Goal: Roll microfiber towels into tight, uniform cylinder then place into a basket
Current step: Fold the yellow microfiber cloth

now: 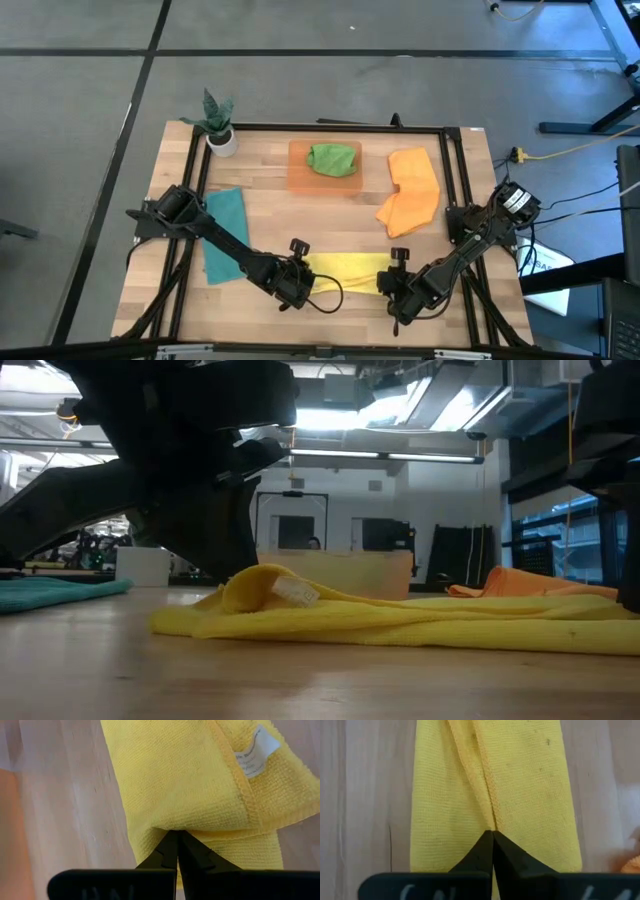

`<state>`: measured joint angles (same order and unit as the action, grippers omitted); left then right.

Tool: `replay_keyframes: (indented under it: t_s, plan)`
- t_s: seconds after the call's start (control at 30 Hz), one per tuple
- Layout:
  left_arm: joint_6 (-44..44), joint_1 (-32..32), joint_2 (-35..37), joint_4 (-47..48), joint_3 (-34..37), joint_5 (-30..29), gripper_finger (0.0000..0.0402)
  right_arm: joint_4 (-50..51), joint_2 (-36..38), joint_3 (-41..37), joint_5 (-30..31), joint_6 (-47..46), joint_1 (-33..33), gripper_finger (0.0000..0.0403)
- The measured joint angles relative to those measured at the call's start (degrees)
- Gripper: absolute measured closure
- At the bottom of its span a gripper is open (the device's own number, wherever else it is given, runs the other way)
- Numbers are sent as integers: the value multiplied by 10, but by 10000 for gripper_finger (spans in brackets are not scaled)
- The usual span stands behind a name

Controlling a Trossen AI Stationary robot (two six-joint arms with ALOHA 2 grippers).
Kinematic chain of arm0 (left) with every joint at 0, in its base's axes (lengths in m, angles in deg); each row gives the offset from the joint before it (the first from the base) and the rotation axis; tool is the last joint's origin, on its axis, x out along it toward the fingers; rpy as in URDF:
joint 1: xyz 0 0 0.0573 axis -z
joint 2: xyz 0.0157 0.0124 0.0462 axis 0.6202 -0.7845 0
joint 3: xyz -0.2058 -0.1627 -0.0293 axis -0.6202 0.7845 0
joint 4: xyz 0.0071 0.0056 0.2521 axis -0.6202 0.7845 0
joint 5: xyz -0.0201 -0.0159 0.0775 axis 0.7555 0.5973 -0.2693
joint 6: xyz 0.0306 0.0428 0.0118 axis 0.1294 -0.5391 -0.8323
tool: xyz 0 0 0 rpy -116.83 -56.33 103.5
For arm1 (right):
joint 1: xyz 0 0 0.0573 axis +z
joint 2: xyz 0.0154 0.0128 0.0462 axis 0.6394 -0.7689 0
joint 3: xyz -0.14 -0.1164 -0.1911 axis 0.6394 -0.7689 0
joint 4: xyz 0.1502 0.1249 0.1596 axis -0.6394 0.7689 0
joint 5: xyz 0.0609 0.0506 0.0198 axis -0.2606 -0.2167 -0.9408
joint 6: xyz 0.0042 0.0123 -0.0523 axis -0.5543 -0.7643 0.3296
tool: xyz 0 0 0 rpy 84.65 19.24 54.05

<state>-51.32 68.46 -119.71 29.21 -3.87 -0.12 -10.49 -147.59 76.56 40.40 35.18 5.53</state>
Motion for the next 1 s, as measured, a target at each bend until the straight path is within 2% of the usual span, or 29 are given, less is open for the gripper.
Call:
replay_keyframes:
  t_s: [0.23,0.73,0.87,1.0]
  plan:
    - [0,0,0,0,0,0,401,-2,0,0,-46,-14,-2,393]
    - [0,0,0,0,0,0,401,-2,1,0,-58,-3,-26,324]
    - [0,0,0,0,0,0,401,-1,0,0,-60,2,-29,328]
    - [0,0,0,0,0,0,401,-1,0,0,-77,5,-29,362]
